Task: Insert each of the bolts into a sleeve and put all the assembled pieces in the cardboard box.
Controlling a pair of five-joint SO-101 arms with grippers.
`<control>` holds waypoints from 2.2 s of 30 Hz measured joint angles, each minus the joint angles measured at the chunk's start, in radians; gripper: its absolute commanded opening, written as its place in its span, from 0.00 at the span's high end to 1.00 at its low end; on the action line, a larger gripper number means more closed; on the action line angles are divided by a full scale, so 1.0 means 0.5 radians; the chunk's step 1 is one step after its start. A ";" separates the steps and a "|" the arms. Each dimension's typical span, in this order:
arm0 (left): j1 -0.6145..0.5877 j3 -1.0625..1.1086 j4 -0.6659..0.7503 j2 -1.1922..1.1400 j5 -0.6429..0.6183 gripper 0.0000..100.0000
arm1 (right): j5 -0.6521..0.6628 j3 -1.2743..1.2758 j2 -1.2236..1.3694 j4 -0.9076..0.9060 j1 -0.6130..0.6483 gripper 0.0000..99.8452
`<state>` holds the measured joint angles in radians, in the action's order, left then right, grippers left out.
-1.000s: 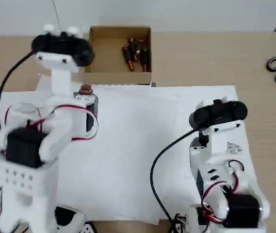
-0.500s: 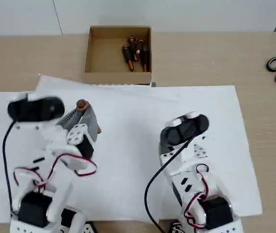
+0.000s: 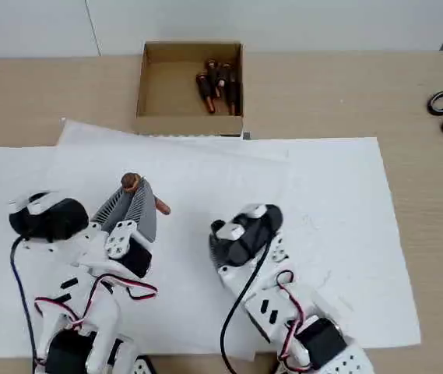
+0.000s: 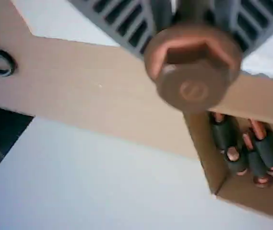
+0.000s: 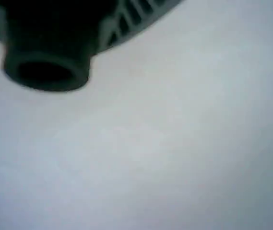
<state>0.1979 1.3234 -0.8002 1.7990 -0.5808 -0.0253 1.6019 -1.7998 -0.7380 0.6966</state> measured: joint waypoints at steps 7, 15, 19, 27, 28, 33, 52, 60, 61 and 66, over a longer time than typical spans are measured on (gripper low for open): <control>0.003 0.006 0.006 0.006 -0.104 0.99 | 0.000 0.126 0.003 0.279 0.101 1.00; 0.175 0.006 0.006 0.006 -0.126 0.99 | 0.160 0.132 0.000 0.445 0.132 1.00; 0.316 0.006 0.006 0.006 -0.126 0.99 | 0.218 0.132 0.000 0.457 0.138 1.00; 0.356 0.006 0.006 0.006 -0.126 0.99 | 0.233 0.135 0.000 0.470 0.138 1.00; 0.356 0.006 0.006 0.006 -0.126 0.99 | 0.233 0.135 0.000 0.470 0.138 1.00; 0.356 0.006 0.006 0.006 -0.126 0.99 | 0.236 0.135 0.000 0.470 0.138 1.00; 0.525 0.107 -0.043 0.006 0.172 0.99 | 0.454 0.126 0.003 0.531 0.147 1.00; 0.703 0.095 -0.353 0.018 0.187 0.99 | 0.571 0.126 0.006 0.638 0.147 1.00; 0.703 0.092 -0.368 0.021 0.187 0.99 | 0.574 0.126 0.006 0.641 0.147 1.00; 0.703 0.086 -0.374 0.025 0.187 0.85 | 0.574 0.126 0.009 0.660 0.147 1.00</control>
<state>0.5493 1.3663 -0.9874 1.8113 -0.4872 0.2616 1.6648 -1.7952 -0.4081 0.7702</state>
